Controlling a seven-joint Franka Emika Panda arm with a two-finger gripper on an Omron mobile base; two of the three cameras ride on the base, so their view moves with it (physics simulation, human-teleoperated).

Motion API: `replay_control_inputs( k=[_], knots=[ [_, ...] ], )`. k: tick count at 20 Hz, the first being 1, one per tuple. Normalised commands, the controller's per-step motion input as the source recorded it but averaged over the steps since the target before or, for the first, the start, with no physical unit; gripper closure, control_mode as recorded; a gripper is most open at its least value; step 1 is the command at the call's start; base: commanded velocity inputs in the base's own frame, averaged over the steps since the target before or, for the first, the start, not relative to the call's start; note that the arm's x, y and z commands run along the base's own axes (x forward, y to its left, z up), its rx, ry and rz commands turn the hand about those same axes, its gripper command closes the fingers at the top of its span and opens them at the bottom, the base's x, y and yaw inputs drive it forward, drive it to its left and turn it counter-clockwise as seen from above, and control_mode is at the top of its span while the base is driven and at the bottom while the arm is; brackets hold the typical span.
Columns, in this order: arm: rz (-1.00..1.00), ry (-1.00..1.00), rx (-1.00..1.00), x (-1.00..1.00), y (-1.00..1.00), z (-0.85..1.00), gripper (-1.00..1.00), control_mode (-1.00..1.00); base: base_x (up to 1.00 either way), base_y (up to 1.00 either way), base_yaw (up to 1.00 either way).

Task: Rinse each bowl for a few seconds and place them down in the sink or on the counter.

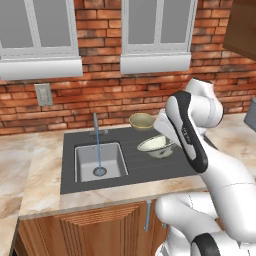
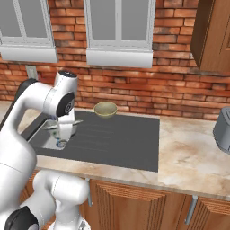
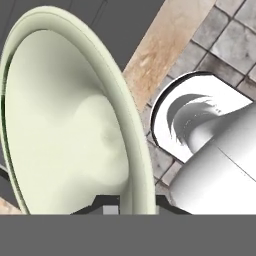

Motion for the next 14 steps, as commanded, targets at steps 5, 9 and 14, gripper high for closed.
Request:
replay_control_inputs(
  k=[5, 9, 14],
  knots=[
    [0.0, 0.0, 0.03, 0.11, 0.37, -0.12, 1.0, -1.0, 0.0, 0.0, 0.0],
    [0.0, 0.0, 0.03, 0.11, 0.34, -0.09, 1.0, -1.0, 0.0, 0.0, 0.0],
    [0.0, 0.0, 0.05, 0.14, 0.33, -0.12, 1.0, -1.0, 0.0, 0.0, 0.0]
  ],
)
